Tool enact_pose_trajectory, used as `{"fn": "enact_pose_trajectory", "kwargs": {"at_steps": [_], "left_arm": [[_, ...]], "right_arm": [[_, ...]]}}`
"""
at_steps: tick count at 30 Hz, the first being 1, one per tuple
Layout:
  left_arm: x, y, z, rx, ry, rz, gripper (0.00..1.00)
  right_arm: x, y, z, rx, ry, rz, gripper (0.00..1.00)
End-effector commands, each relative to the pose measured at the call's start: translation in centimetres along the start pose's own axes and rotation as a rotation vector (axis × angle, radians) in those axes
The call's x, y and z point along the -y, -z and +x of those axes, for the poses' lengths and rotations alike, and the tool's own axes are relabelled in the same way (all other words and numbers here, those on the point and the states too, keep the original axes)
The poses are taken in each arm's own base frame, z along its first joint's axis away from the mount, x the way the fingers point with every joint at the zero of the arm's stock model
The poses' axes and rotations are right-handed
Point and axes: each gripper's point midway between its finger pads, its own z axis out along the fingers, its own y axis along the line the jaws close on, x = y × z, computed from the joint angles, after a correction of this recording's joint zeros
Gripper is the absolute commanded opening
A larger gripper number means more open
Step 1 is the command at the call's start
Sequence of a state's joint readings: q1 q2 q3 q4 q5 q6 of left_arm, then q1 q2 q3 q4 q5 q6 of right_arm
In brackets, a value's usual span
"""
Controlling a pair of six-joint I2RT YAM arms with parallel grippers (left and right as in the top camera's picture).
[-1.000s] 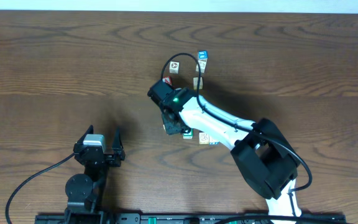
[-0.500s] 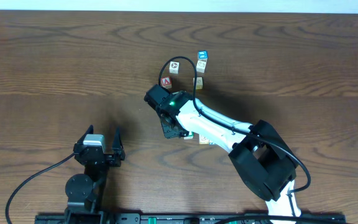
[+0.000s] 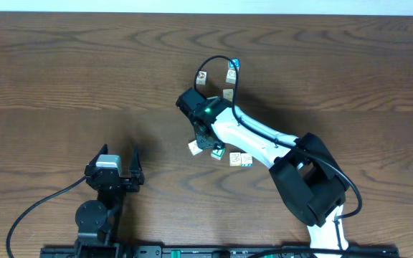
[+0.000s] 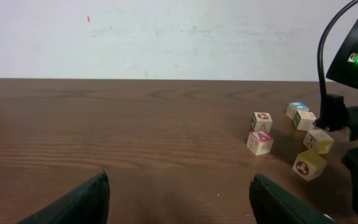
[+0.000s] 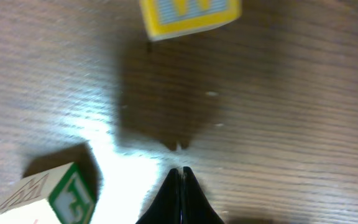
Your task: Lift 5 blocks
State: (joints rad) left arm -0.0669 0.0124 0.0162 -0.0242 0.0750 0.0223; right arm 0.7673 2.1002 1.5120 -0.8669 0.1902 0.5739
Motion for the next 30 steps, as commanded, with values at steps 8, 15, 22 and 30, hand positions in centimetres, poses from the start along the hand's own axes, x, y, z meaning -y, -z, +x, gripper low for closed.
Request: {"fn": "enact_pose_trajectory", "kwargs": {"at_steps": [8, 15, 22, 30], "left_arm": [[0.1, -0.1, 1.6, -0.052, 0.007, 0.010, 0.72], [0.1, -0.1, 1.6, -0.052, 0.007, 0.010, 0.73], [0.1, -0.1, 1.6, -0.052, 0.007, 0.010, 0.73], [0.1, -0.1, 1.6, -0.052, 0.007, 0.010, 0.73]], "right_arm": [[-1.3, 0.6, 0.5, 0.007, 0.023, -0.001, 0.01], [-2.0, 0.8, 1.5, -0.005, 0.012, 0.010, 0.01], [-1.5, 0.8, 1.3, -0.003, 0.007, 0.022, 0.01], [-0.1, 0.6, 0.7, 0.002, -0.021, 0.048, 0.01]]}}
